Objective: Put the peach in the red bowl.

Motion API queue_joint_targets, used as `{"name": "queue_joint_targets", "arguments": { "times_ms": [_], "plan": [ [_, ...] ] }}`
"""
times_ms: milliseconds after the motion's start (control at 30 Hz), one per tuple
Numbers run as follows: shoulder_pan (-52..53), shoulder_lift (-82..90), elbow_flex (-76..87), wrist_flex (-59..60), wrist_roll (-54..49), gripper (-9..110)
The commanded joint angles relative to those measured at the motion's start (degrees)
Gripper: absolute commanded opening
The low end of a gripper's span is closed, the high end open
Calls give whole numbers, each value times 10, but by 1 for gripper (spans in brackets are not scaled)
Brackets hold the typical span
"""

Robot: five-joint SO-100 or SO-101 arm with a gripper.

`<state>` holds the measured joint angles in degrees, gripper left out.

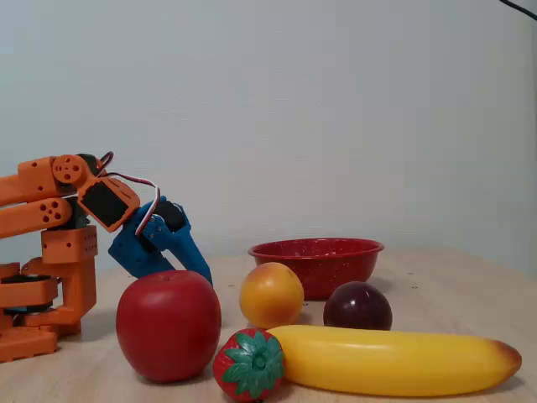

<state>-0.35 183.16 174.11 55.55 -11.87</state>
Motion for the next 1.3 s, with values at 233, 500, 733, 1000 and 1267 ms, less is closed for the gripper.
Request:
{"name": "queue_joint_targets", "arguments": {
  "times_ms": [233,500,733,1000,1267],
  "plan": [
    [-12,6,4,-14,-9,0],
    [-12,6,4,-14,-9,0],
    [-11,6,4,-15,-4,1],
    [16,4,4,-20,34,0],
    [11,-78,-30,-35,52,0]
  ]
}}
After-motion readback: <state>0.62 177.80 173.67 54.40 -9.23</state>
